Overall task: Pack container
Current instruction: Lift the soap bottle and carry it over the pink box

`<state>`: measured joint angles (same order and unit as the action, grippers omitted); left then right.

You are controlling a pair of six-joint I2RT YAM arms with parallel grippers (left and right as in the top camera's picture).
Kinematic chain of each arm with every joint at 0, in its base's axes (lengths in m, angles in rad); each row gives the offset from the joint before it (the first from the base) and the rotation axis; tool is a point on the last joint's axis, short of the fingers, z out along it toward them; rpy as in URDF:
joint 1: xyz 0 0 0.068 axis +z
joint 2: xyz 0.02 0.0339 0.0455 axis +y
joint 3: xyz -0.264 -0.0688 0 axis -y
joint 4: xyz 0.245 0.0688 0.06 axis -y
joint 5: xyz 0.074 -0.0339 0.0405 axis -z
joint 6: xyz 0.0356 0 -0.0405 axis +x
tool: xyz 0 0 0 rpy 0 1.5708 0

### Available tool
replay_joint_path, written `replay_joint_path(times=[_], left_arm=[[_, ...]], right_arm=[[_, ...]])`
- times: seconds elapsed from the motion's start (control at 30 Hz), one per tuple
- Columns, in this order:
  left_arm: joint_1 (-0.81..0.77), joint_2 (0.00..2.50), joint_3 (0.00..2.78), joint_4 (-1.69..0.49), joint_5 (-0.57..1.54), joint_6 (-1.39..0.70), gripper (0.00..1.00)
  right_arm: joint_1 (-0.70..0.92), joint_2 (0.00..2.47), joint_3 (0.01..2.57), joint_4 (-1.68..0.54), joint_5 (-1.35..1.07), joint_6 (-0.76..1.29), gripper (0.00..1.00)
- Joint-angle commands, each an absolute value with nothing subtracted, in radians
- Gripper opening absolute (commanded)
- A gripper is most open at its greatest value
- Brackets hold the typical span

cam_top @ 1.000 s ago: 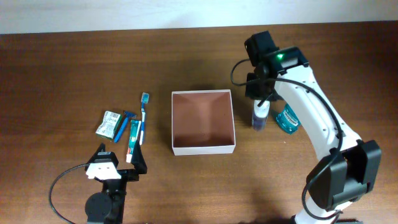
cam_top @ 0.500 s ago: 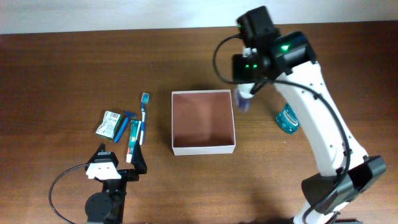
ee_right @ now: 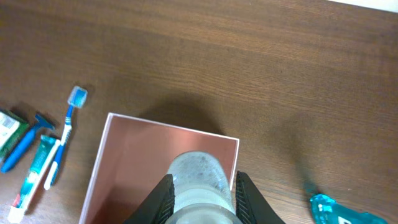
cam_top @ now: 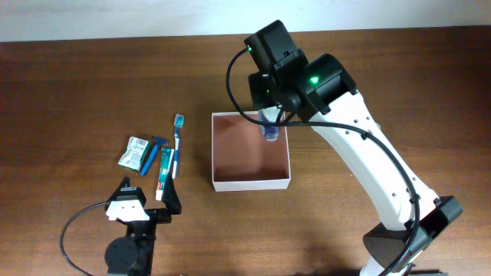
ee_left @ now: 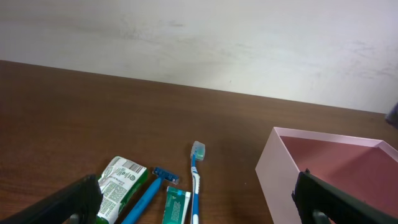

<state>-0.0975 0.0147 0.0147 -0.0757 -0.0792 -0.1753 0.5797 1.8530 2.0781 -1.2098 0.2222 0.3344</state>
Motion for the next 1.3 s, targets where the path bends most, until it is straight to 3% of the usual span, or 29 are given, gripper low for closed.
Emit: replay_joint_path(times=[0.0,1.27], left_arm=[[-0.095,0.006,0.009,-0.075,-0.086,-0.159,0.99],[-0.095,0.006,0.009,-0.074,-0.086,-0.159,0.99]], right_arm=[[0.588,1.840,2.110,-1.185,0.263,0.383,0.24],[0.539,1.988,1.941,-1.060,0.326,0.492,0.25]])
